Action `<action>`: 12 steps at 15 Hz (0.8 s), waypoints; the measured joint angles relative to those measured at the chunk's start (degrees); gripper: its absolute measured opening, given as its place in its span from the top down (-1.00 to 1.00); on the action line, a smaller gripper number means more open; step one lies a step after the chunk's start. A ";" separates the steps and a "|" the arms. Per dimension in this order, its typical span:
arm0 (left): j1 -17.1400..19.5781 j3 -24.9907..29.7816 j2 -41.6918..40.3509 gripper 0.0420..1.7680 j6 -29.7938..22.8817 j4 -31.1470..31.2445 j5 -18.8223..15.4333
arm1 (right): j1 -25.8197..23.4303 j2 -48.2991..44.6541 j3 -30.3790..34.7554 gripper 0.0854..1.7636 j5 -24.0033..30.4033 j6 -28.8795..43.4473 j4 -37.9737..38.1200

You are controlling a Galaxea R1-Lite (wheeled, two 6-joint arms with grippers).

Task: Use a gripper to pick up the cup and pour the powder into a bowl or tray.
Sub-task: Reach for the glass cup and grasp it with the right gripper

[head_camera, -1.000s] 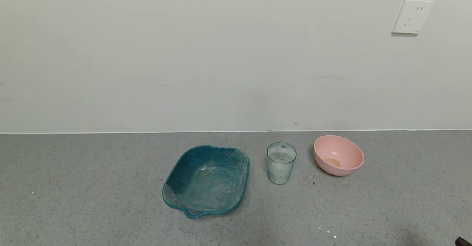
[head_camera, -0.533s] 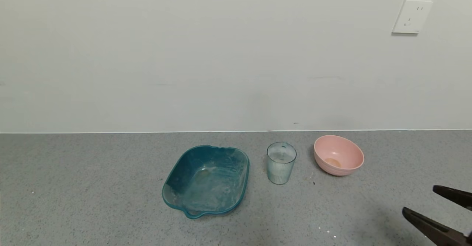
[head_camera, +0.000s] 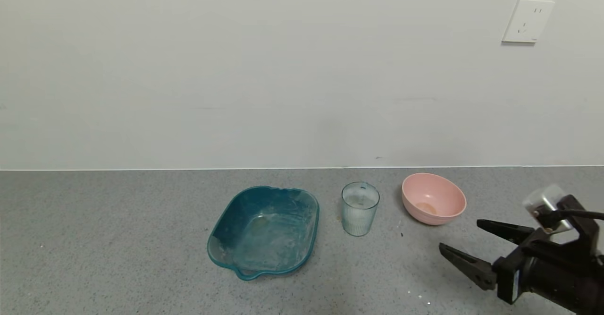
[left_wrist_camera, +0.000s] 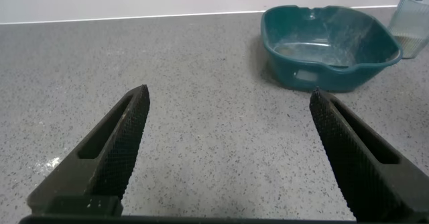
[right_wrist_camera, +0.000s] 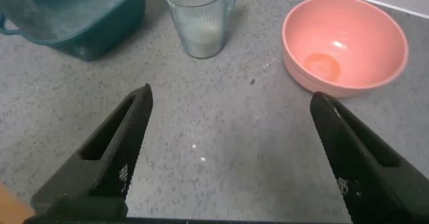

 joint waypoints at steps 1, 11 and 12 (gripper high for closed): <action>0.00 0.00 0.00 -0.94 0.02 0.00 0.00 | 1.96 2.93 -0.50 -0.94 -1.55 0.07 -2.01; 0.00 0.00 0.00 -0.94 -0.01 0.00 -0.02 | 8.19 22.36 -10.56 -0.94 -6.13 0.00 -4.88; 0.00 0.00 0.00 -0.94 0.00 0.00 0.00 | 8.19 24.34 -11.89 -0.94 -6.10 -0.09 -4.90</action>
